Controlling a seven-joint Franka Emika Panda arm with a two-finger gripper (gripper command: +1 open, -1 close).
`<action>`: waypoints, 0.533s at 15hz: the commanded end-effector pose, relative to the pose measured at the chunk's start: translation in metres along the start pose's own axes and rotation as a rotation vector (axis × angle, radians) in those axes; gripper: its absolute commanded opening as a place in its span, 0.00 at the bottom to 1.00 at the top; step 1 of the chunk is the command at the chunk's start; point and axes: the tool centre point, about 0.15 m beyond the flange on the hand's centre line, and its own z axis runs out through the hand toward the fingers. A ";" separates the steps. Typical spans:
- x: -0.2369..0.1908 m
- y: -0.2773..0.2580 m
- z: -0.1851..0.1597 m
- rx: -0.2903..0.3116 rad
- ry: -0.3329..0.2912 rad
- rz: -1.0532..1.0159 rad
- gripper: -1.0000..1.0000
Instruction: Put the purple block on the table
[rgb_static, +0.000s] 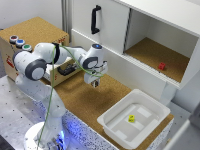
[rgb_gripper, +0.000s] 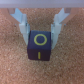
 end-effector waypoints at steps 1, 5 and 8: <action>0.012 -0.003 0.042 0.021 -0.032 -0.032 0.00; 0.012 -0.014 0.050 0.004 -0.040 -0.033 0.00; 0.014 -0.023 0.036 0.037 -0.023 -0.031 1.00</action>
